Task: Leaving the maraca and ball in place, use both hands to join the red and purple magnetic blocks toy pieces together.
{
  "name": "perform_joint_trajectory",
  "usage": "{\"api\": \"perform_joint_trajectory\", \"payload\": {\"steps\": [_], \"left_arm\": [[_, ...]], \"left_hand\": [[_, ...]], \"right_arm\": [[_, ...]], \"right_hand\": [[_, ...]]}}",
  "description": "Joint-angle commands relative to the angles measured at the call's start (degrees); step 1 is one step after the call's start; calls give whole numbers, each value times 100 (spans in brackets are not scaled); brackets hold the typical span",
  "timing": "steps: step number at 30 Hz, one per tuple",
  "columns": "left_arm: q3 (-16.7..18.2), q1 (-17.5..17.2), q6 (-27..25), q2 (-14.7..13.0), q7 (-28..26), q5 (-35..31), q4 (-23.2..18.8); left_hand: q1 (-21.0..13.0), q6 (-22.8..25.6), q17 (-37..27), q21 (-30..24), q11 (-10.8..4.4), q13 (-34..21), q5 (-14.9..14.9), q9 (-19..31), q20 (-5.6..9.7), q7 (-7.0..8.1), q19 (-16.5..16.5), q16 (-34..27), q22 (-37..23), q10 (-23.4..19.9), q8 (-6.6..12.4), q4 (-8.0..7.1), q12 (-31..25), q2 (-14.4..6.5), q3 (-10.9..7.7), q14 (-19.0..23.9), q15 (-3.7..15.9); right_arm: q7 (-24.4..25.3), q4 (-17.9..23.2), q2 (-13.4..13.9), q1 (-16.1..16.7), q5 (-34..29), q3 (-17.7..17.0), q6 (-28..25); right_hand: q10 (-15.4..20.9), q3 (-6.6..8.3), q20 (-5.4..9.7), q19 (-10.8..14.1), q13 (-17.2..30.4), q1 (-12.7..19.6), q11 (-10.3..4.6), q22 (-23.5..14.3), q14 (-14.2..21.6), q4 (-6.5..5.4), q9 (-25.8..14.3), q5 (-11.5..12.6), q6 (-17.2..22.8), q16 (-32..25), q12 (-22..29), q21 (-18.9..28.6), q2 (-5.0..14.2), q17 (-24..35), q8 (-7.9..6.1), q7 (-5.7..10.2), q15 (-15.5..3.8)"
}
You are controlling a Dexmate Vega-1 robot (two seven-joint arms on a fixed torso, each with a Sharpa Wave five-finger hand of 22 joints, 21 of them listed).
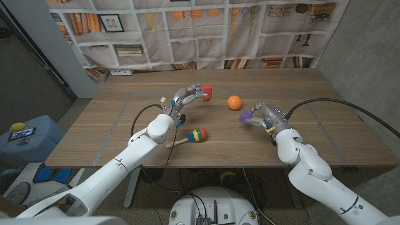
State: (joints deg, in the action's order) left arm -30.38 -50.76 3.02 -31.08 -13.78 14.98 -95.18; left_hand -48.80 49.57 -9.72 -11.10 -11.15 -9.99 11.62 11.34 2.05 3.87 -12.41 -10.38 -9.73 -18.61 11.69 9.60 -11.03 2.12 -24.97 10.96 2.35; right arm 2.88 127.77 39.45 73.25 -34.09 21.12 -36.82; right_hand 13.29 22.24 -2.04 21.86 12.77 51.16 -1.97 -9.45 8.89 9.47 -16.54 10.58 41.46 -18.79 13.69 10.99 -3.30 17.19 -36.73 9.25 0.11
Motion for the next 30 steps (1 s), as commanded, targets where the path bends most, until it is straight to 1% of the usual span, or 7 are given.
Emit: {"api": "perform_joint_trajectory", "payload": {"steps": [1, 7, 10, 16, 23, 25, 30], "left_arm": [[-30, 93, 32, -18, 322, 227, 125], [-57, 167, 120, -27, 526, 324, 223], [-73, 197, 188, -17, 628, 379, 294], [-100, 272, 294, 28, 829, 508, 440], [-144, 365, 383, 99, 1000, 606, 568], [-152, 391, 421, 118, 1055, 638, 610], [-178, 466, 462, 138, 1193, 697, 671]], "left_hand": [[-142, 807, -10, -8, 4, -13, 37, 15, -22, 91, -11, -1, -33, -44, 53, -9, 3, -187, 31, 37, 325], [-138, 808, -10, -1, -5, -13, 36, 17, -33, 102, 12, 0, -33, -62, 50, -13, -2, -198, 39, 33, 290], [-134, 814, -10, -1, 5, -13, 36, 18, -38, 108, 14, -2, -34, -65, 51, -15, -2, -204, 43, 37, 285], [-128, 820, -10, -8, -11, -13, 35, 20, -45, 120, 0, -9, -34, -91, 50, -18, -8, -215, 53, 54, 285], [-123, 795, -10, -20, -12, -13, 33, 22, -30, 116, -30, -29, -34, -134, 35, -18, -19, -226, 66, 113, 298], [-123, 730, -10, -25, -7, -14, 33, 21, -28, 151, -46, -29, -34, -143, 7, -15, -18, -228, 73, 123, 302], [-121, 739, -10, -22, -6, -14, 32, 22, -25, 131, -43, -29, -33, -164, 9, -13, -21, -234, 83, 138, 298]], "right_arm": [[847, -195, 224, 181, 1870, -615, 793], [1118, -364, 243, 155, 2538, -720, 1170], [1259, -411, 306, 136, 2706, -707, 1279], [1482, -554, 314, 149, 3193, -789, 1749], [1563, -881, 247, 72, 3756, -788, 2489], [1577, -964, 227, 39, 3883, -768, 2646], [1640, -1093, 238, -21, 4045, -713, 2963]], "right_hand": [[10, 38, 6, -39, 8, 113, 5, -26, -37, -32, -84, -11, 203, 31, -33, -7, 113, 17, -59, 221, -11], [6, 33, 10, -49, 7, 119, 12, -26, -56, -33, -89, -15, 195, 37, -41, -10, 121, 22, -68, 221, 8], [-2, 31, 8, -61, 7, 121, 11, -26, -76, -34, -92, -18, 200, 43, -47, -14, 128, 27, -77, 202, 8], [-34, 26, 2, -110, 7, 121, -7, -27, -128, -41, -78, -26, 182, 61, -67, -29, 149, 35, -72, 194, 14], [-55, 26, 10, -136, 6, 130, -13, -26, -160, -46, -47, -29, 182, 72, -83, -32, 185, 43, -66, 188, 19], [-61, 25, 13, -144, 6, 132, -16, -26, -154, -46, -41, -29, 183, 69, -87, -34, 188, 44, -65, 188, 28], [-69, 18, 38, -161, 5, 139, -6, -26, -183, -43, -14, -30, 176, 81, -96, -34, 200, 48, -56, 179, 25]]}}
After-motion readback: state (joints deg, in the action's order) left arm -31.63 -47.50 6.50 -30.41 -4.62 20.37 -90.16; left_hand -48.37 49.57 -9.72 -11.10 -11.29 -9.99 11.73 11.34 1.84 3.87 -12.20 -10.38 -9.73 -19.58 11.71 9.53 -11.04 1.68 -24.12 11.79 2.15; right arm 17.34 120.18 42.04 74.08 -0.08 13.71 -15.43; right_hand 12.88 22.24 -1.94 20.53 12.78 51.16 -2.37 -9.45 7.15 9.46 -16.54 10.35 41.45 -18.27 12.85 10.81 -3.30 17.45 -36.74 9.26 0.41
